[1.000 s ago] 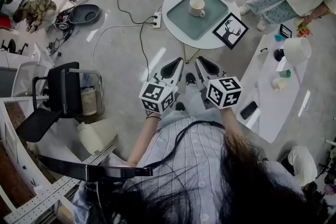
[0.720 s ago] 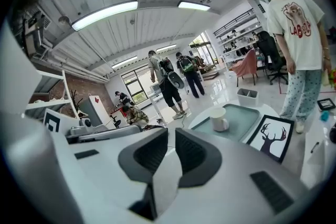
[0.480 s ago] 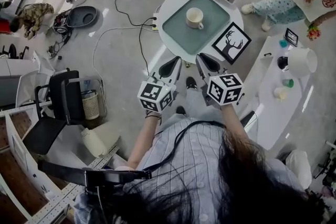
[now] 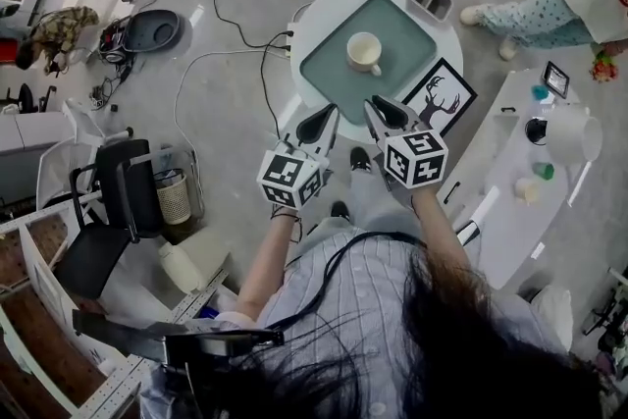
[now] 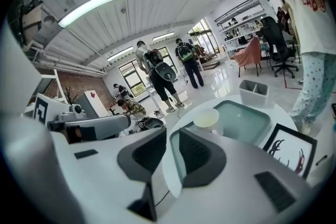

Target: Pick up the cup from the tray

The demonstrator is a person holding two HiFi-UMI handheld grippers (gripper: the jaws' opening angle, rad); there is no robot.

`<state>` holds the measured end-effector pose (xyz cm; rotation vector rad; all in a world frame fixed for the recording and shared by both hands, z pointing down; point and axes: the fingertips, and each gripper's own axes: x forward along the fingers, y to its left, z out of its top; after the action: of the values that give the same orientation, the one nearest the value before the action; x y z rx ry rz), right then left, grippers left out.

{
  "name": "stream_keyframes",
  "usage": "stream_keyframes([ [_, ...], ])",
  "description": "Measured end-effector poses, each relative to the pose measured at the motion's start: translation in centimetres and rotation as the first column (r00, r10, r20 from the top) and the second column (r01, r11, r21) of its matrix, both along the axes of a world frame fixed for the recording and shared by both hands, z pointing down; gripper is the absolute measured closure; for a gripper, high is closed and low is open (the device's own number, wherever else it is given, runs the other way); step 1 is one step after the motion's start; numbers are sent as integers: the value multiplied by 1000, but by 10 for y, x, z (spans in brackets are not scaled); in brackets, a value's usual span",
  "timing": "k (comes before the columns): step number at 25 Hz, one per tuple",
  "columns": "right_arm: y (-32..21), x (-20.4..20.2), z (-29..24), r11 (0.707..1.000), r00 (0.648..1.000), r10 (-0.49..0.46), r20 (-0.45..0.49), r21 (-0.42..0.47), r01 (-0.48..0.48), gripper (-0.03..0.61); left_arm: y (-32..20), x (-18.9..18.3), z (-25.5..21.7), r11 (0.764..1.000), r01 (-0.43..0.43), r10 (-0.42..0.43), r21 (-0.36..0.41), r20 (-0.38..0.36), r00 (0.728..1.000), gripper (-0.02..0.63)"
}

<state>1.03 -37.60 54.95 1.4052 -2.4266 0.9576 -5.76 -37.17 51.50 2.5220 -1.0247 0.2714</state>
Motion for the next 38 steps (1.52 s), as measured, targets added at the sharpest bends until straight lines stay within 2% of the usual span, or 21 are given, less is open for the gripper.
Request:
stream_keyframes([
  [11,-58,11,50,999,997,-36,-75,-35,33,504,-37,10,38,998,-16,18,-58,41,999,600],
  [13,-63,11,60,997,994,-57,-88,-51,52,450,-42,13,42,998,-17,19,-64,39,999,600],
  [15,-69,10,71,995,990,-82,-114,-65,75,347,-46,16,45,997,-19,22,-69,36,999,600],
  [19,-80,11,90,992,976,-118,-184,-74,106,279,-53,24,52,996,-28,31,-81,35,999,600],
  [26,-111,11,121,990,949,-141,-283,-64,128,194,-62,30,64,995,-32,36,-99,43,998,600],
  [31,-128,10,136,991,925,-134,-356,-55,123,179,-65,24,68,994,-18,24,-109,50,998,600],
  [38,-136,0,149,984,896,-180,-406,-78,162,158,-65,13,75,992,9,-1,-124,65,998,600],
])
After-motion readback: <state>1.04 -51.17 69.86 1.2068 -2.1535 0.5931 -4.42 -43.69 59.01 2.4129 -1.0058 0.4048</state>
